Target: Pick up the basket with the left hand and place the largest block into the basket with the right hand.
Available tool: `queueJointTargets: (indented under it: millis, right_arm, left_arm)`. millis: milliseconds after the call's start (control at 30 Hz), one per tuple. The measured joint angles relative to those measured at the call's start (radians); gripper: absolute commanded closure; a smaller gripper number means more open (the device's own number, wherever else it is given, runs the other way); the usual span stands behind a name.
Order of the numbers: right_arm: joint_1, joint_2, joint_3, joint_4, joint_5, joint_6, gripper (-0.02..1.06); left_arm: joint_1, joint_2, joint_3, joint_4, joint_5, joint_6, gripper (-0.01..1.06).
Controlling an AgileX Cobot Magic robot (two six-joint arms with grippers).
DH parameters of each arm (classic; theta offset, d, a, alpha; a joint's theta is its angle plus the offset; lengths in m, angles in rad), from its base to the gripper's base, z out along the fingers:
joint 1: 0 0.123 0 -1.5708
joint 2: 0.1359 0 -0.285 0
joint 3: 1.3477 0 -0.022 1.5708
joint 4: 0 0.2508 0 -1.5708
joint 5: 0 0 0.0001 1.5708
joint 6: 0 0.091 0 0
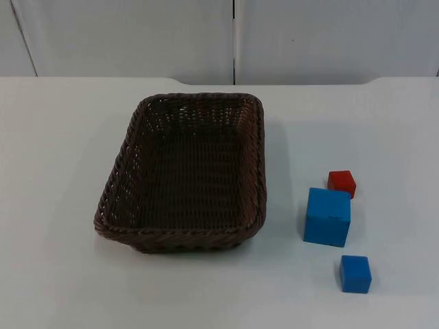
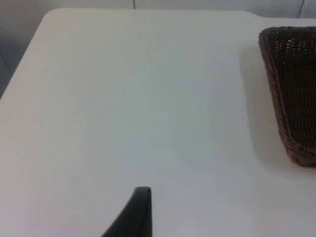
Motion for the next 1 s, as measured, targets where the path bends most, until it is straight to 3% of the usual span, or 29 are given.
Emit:
queueJointTargets:
  millis: [333, 833, 1000]
  right_arm:
    - [0.0, 0.0, 0.0, 0.0, 0.0, 0.0, -0.01]
    - [0.0, 0.0, 0.0, 0.0, 0.0, 0.0, -0.01]
    - [0.0, 0.0, 0.0, 0.0, 0.0, 0.0, -0.01]
  left_arm:
    - [0.0, 0.0, -0.071, 0.0, -0.027, 0.0, 0.03]
    - [0.0, 0.035, -0.081, 0.0, -0.044, 0.0, 0.03]
    - [0.0, 0.081, -0.081, -0.011, -0.087, 0.0, 0.03]
